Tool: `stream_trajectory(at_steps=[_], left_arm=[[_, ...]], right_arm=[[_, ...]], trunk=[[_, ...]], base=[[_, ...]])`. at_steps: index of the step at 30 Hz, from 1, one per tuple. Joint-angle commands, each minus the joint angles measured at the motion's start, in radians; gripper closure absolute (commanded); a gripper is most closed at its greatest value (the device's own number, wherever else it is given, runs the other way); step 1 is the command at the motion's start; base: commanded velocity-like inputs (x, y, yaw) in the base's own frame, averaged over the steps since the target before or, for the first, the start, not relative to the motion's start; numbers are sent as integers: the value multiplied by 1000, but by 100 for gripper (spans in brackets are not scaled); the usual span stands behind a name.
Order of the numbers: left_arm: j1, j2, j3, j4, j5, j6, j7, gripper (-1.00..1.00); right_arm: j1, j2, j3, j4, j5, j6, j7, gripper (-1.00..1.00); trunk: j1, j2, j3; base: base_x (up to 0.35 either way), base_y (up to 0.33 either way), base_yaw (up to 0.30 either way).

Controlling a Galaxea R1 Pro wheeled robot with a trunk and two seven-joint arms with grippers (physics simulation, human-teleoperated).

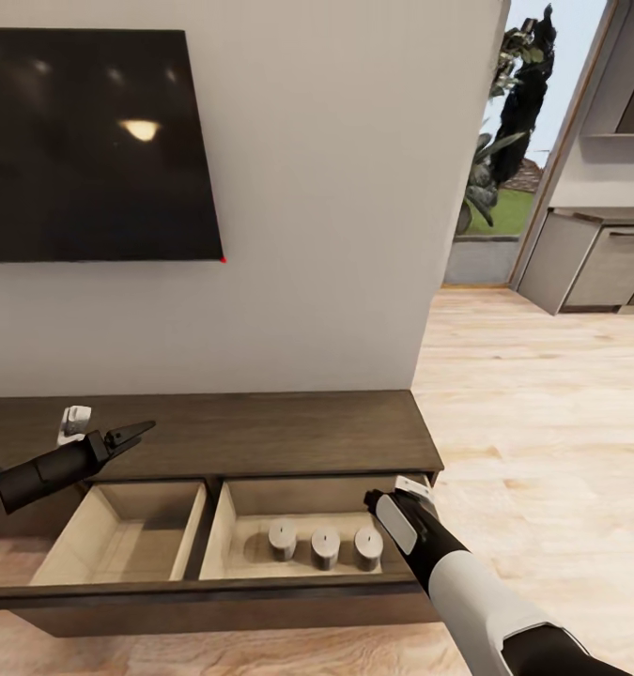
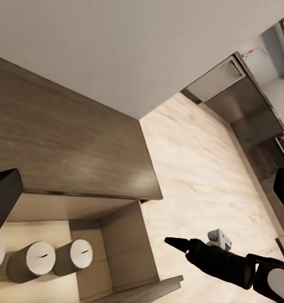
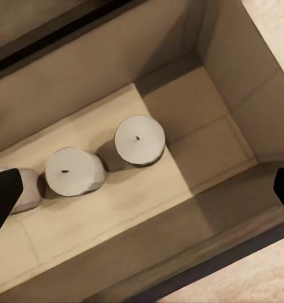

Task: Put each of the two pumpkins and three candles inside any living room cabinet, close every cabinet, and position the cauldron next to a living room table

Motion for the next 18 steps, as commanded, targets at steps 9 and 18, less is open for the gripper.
stream_trajectory(at_steps=[9,18], left_arm=[[-1,1,2,1,-4,4,-6,-100],[-1,1,2,2,-5,4,-6,-100]], right_arm=[[-2,-1,102,-2,-9,7,-9,-100],[-2,2,104,-7,-9,6,-9,-100]], trunk=[[-35,63,27],[-69,126,56]], base=[[-14,0,0],[-97,0,0]])
